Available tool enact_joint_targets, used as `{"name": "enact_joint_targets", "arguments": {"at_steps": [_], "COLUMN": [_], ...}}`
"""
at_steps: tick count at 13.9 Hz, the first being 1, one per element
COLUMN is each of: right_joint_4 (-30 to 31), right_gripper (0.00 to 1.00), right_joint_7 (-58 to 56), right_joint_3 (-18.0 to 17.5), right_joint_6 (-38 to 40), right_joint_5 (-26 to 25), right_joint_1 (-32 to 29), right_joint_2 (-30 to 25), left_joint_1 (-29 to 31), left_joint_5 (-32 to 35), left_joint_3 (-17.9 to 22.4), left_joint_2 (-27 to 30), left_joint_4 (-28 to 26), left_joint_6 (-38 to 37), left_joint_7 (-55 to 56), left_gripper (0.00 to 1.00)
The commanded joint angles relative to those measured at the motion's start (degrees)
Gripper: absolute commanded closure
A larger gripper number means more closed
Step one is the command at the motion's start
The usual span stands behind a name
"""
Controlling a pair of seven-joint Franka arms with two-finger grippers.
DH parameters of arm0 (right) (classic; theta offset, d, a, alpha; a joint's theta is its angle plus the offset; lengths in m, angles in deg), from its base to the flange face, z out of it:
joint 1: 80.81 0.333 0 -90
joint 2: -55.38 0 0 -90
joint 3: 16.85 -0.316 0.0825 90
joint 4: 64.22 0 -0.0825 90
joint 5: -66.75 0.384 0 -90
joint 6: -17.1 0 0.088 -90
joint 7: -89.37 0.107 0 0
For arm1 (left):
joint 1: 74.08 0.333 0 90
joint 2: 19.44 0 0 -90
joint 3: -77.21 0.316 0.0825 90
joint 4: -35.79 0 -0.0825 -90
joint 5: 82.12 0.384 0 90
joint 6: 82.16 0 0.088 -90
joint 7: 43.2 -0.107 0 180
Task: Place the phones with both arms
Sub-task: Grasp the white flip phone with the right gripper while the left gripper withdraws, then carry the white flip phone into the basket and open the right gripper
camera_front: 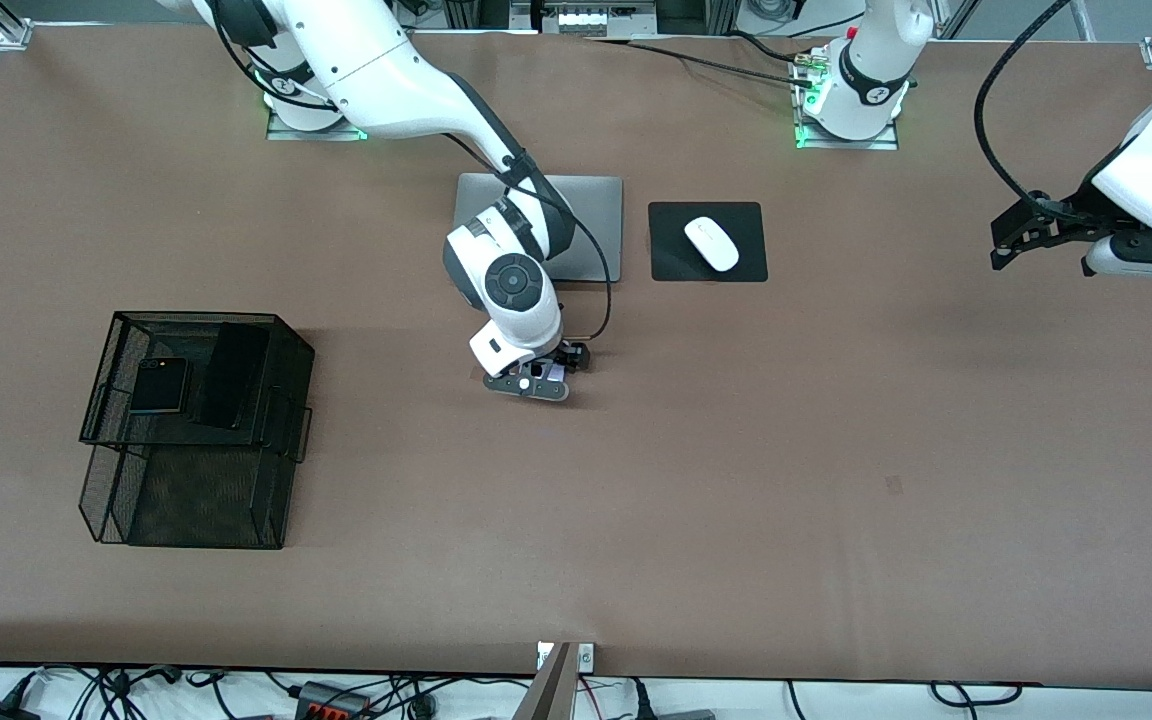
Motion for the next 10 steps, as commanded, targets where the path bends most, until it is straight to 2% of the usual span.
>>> {"name": "enact_joint_targets", "arguments": {"at_steps": [1, 2, 3, 4, 5, 7, 8, 10], "right_joint_4": [-1.14, -1.14, -1.23, -1.31, -1.58, -2.89, -4.38, -9.38], "right_gripper": [0.07, 0.36, 0.59, 0.74, 0.82, 0.82, 0.82, 0.82], "right_joint_7": [0.51, 0.24, 0.07, 0.24, 0.24, 0.15, 0.07, -0.63], "right_joint_3": [0.47, 0.47, 0.47, 0.56, 0.73, 1.35, 3.44, 9.93], "right_joint_6": [-0.06, -0.06, 0.03, 0.03, 0.29, 0.81, 2.12, 6.77], "right_joint_5": [-0.22, -0.14, -0.14, -0.14, -0.14, -0.23, -0.23, -0.23], "right_joint_1": [0.54, 0.45, 0.45, 0.45, 0.45, -0.33, -0.43, 0.1], "right_joint_2": [0.94, 0.86, 0.59, 0.33, 0.15, -0.99, -0.99, -0.99], "left_joint_1": [0.4, 0.31, 0.22, 0.22, 0.13, 0.05, 0.05, 0.05], "left_joint_5": [-0.86, -0.86, -1.04, -1.04, -1.04, -1.04, -1.04, -1.04], "left_joint_3": [0.2, 0.02, -0.07, -0.07, -0.07, -0.16, -0.16, -0.16], "left_joint_2": [-0.93, -0.93, -0.93, -0.93, -0.84, -0.84, -0.84, -0.84], "left_joint_4": [1.82, 1.82, 1.91, 1.91, 1.91, 1.91, 1.91, 1.91], "left_joint_6": [-0.31, -0.31, -0.31, -0.31, -0.48, -0.49, -0.57, -0.66], "left_joint_7": [-1.0, -1.0, -1.0, -1.0, -1.0, -1.0, -1.0, -1.0], "left_gripper": [0.0, 0.0, 0.0, 0.0, 0.0, 0.0, 0.0, 0.0]}}
